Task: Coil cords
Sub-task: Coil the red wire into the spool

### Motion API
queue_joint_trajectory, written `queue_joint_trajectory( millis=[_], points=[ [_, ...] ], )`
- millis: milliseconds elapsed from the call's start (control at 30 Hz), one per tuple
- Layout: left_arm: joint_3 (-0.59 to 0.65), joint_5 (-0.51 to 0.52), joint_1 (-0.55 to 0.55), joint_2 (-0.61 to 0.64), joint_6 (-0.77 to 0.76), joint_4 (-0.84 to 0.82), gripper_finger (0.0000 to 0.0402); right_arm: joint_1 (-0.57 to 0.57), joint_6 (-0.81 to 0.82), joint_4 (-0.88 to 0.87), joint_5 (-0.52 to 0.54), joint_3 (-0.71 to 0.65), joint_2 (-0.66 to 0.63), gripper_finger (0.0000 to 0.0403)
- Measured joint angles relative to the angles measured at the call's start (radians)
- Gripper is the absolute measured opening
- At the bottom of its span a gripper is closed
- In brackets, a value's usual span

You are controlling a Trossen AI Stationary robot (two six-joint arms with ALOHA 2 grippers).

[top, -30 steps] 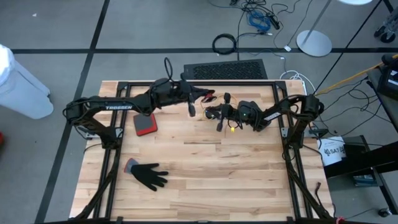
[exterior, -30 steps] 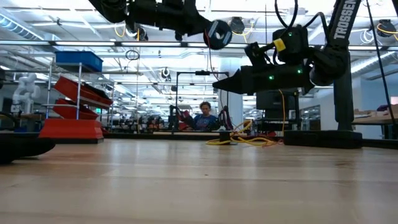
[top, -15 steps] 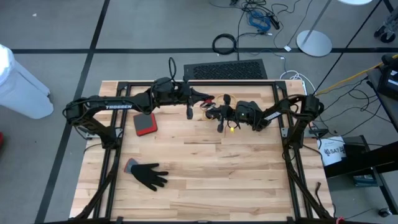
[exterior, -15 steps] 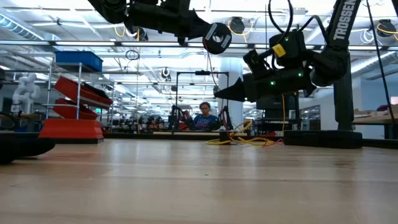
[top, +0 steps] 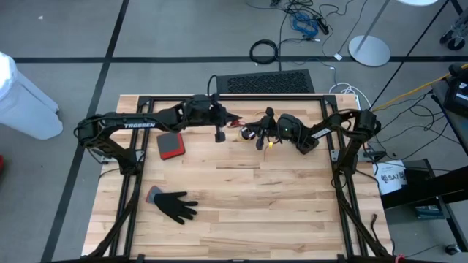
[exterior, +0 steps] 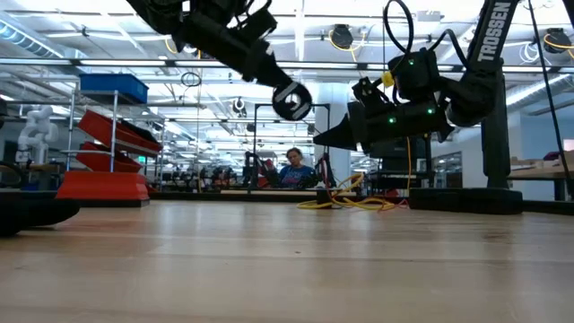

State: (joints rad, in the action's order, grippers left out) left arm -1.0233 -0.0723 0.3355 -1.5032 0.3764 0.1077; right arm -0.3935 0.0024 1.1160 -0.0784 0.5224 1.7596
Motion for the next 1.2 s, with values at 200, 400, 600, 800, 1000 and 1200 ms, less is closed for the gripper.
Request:
queue_joint_trajectory(
  millis=[200, 400, 600, 800, 1000, 1200],
  points=[
    [0.006, 0.103, 0.003, 0.000, 0.058, -0.049, 0.0000, 0.000, 0.017, 0.002, -0.003, 0.000, -0.003, 0.0000],
    [0.036, 0.106, 0.012, 0.001, 0.076, -0.046, 0.0000, -0.012, 0.049, -0.054, 0.027, 0.000, -0.004, 0.0000],
    [0.087, 0.181, 0.013, 0.001, 0.103, -0.035, 0.0000, -0.012, 0.070, -0.026, 0.022, -0.013, -0.004, 0.0000],
    [0.101, 0.221, 0.013, 0.001, 0.109, -0.018, 0.0000, -0.011, 0.094, 0.033, -0.002, -0.014, -0.004, 0.0000],
    [0.101, 0.269, 0.012, -0.054, 0.125, 0.078, 0.0000, 0.001, 0.150, 0.092, -0.054, 0.023, -0.004, 0.0000],
    [0.101, 0.291, 0.006, -0.138, 0.128, 0.197, 0.0000, 0.044, 0.155, 0.071, -0.050, 0.085, -0.004, 0.0000]
  ],
)
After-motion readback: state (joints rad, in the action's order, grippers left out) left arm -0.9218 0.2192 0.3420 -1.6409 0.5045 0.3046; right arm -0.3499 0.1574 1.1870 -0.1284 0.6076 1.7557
